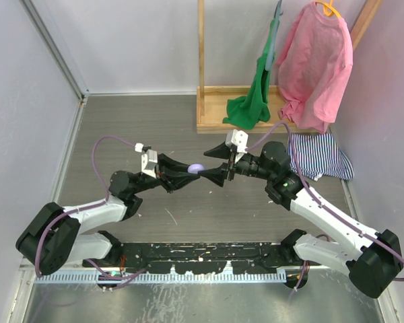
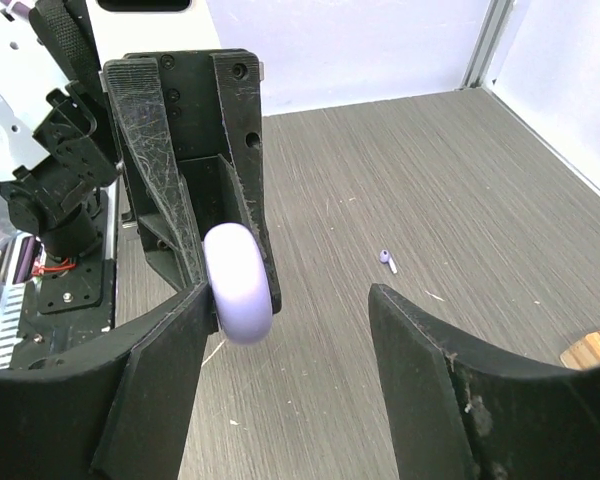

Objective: Insert the wireless bluetooth earbuds into the charging case
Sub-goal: Open the charging case.

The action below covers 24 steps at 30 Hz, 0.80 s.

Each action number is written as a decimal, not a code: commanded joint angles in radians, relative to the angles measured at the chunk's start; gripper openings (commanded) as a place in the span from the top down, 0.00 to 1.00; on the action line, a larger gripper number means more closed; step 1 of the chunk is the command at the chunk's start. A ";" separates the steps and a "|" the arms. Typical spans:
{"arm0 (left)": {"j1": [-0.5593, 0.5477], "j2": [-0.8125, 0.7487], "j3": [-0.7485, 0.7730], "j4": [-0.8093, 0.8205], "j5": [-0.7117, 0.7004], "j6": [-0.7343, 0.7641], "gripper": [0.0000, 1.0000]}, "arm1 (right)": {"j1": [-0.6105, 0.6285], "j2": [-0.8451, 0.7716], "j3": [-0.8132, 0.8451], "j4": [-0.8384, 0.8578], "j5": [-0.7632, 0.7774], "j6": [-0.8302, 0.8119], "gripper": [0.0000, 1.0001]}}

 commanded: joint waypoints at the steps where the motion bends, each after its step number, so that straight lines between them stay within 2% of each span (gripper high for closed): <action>1: -0.013 -0.044 -0.002 0.074 -0.016 -0.008 1.00 | 0.002 0.003 0.023 0.083 0.001 0.014 0.30; 24: -0.032 -0.171 -0.033 0.074 -0.039 -0.012 1.00 | 0.001 0.022 0.142 0.073 -0.017 0.073 0.30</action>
